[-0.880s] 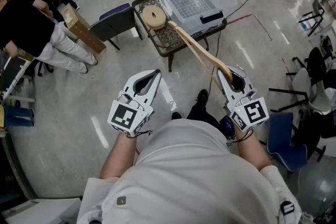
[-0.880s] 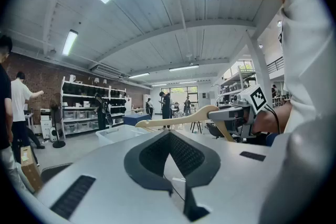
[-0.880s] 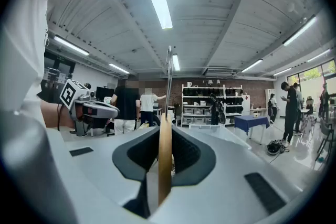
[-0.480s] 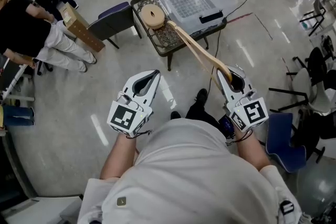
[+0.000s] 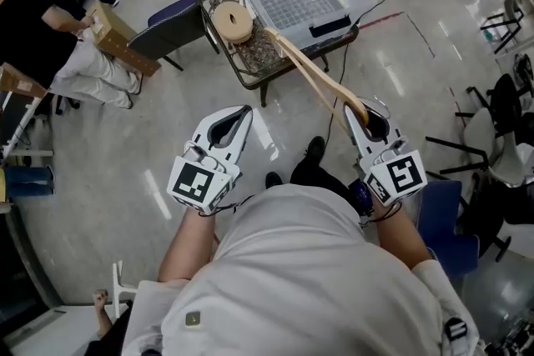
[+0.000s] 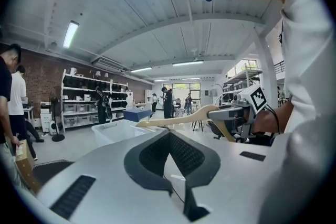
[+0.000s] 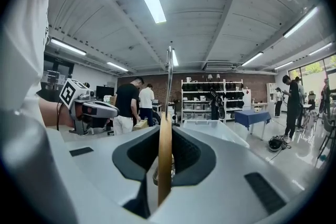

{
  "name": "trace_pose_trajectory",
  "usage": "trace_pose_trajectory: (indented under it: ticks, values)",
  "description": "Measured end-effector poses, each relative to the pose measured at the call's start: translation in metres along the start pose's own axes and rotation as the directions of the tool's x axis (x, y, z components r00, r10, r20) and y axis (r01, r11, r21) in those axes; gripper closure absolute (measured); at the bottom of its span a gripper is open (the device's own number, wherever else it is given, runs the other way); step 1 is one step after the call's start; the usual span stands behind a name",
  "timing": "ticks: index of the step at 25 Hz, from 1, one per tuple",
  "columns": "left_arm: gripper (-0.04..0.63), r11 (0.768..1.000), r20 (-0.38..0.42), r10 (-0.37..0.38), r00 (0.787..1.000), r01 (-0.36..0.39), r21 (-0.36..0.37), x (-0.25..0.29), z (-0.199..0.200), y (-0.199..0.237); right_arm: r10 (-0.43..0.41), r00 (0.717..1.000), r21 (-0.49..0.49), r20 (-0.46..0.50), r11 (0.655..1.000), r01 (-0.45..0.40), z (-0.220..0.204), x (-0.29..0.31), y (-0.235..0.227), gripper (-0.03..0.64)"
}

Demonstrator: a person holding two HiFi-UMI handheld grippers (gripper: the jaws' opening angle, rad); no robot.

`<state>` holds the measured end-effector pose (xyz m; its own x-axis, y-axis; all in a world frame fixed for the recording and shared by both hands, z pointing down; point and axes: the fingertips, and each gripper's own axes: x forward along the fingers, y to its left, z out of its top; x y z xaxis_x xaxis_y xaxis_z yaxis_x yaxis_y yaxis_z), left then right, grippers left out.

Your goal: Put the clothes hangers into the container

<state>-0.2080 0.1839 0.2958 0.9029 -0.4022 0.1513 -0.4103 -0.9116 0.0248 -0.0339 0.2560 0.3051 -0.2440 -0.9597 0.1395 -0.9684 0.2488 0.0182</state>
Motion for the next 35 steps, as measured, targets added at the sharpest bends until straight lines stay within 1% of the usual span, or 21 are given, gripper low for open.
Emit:
trace_pose_trajectory:
  ticks: [3,9,15,18,23,26,31,35]
  values:
    - [0.578,1.0,-0.008,-0.01,1.0,0.01,-0.002,0.03,-0.001,0.004,0.004,1.0,0.015,-0.004,1.0,-0.004,-0.002,0.01,-0.027,0.553]
    - [0.578,1.0,-0.012,-0.015,1.0,0.015,-0.006,0.097,0.012,0.011,0.005,1.0,0.019,-0.008,1.0,-0.005,0.001,0.028,-0.09,0.554]
    - [0.578,1.0,-0.017,-0.006,1.0,0.006,-0.01,0.162,0.021,0.012,0.011,1.0,0.024,-0.001,1.0,-0.011,0.004,0.038,-0.155,0.554]
    - [0.578,1.0,-0.016,0.002,1.0,-0.003,-0.011,0.187,0.026,0.009,0.025,1.0,0.029,-0.001,0.999,-0.025,0.005,0.04,-0.179,0.554]
    - [0.578,1.0,-0.026,0.013,1.0,-0.014,-0.014,0.211,0.029,0.008,0.063,0.998,0.034,0.003,0.997,-0.063,0.011,0.051,-0.199,0.554]
    - [0.578,1.0,-0.022,0.02,1.0,-0.02,-0.005,0.217,0.031,0.014,0.07,0.998,0.04,0.003,0.997,-0.071,0.011,0.062,-0.206,0.554]
    - [0.578,0.999,-0.025,0.028,0.999,-0.028,-0.015,0.225,0.033,0.043,0.071,0.997,0.042,-0.008,0.997,-0.071,0.016,0.089,-0.211,0.554]
    - [0.578,1.0,-0.015,0.006,1.0,-0.006,-0.025,0.237,0.03,0.062,0.06,0.998,0.041,-0.025,0.997,-0.059,0.017,0.11,-0.216,0.554]
